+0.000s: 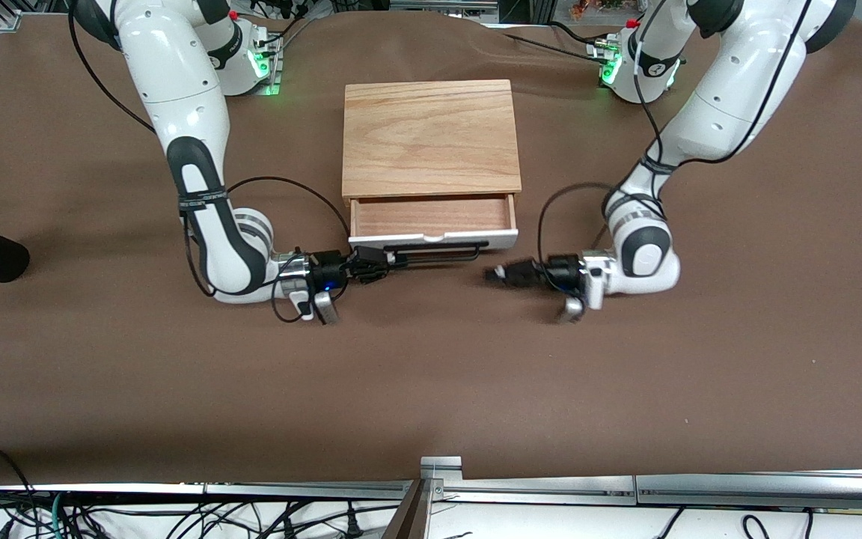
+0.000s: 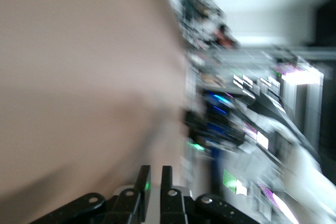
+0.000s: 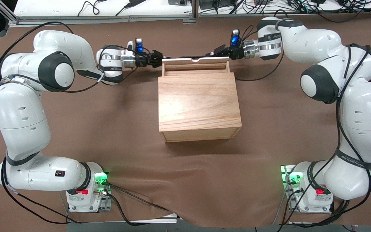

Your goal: Pull top drawer with both arms simultaneously

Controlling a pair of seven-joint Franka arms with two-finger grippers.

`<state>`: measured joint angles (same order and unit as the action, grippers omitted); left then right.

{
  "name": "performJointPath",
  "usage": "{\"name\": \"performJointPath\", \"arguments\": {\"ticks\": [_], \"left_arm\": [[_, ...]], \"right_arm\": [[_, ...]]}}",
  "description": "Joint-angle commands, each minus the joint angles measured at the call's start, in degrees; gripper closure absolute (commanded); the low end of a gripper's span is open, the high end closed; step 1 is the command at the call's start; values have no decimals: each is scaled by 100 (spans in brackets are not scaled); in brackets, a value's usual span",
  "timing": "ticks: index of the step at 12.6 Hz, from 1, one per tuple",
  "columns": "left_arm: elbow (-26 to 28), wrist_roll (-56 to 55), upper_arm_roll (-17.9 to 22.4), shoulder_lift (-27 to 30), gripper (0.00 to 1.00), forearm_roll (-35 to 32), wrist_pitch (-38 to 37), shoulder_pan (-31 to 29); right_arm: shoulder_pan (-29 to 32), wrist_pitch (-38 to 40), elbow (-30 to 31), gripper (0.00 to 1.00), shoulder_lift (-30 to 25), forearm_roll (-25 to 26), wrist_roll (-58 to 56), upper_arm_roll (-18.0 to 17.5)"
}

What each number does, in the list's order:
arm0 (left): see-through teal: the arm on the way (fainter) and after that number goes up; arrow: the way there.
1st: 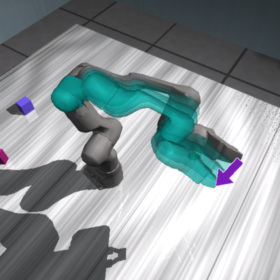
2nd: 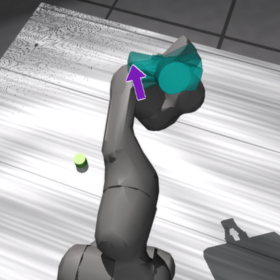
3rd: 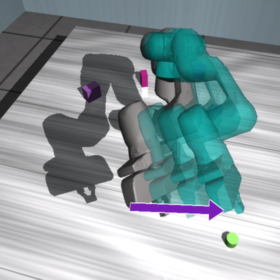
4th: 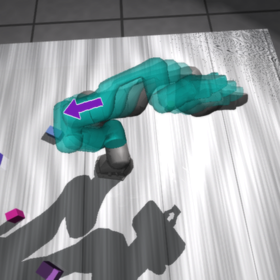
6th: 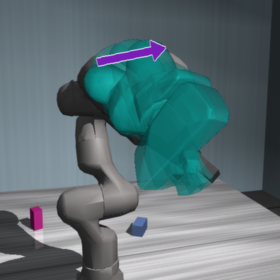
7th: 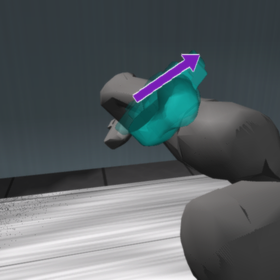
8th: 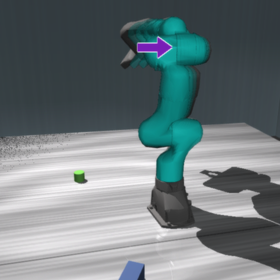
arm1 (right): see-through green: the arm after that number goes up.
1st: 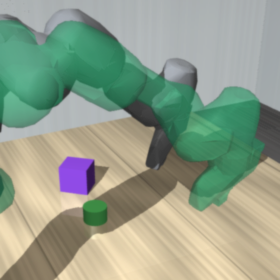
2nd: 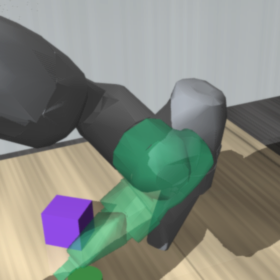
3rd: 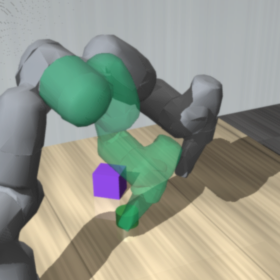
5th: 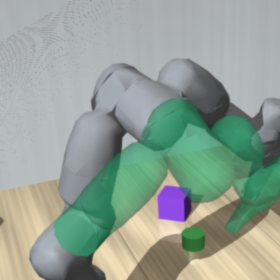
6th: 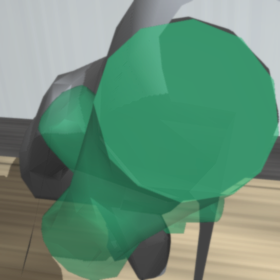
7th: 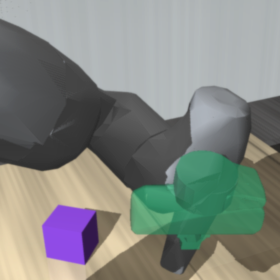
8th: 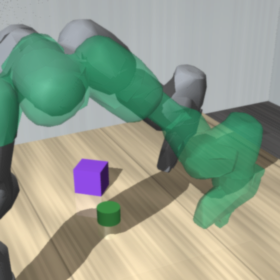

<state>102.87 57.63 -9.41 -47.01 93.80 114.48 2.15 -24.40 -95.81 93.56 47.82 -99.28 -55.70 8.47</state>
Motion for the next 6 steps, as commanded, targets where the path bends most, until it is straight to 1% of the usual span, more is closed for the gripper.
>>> {"name": "performJointPath", "arguments": {"ticks": [1, 3, 5, 6], "left_arm": [[-434, -269, 53, -370, 100, -205, 154, -39], [-452, -462, 106, -353, 100, -213, 154, -4], [-452, -804, 176, -222, 100, -520, 93, -39], [-443, -1041, 246, -151, 100, -678, -38, -100]], "right_arm": [[348, -114, -575, 94, 254, -188, 323, 128], [348, -114, -584, 94, 254, -162, 341, 128], [348, -114, -575, 93, 254, -153, 341, 128], [348, -122, -575, 46, 254, -136, 341, 128]]}}
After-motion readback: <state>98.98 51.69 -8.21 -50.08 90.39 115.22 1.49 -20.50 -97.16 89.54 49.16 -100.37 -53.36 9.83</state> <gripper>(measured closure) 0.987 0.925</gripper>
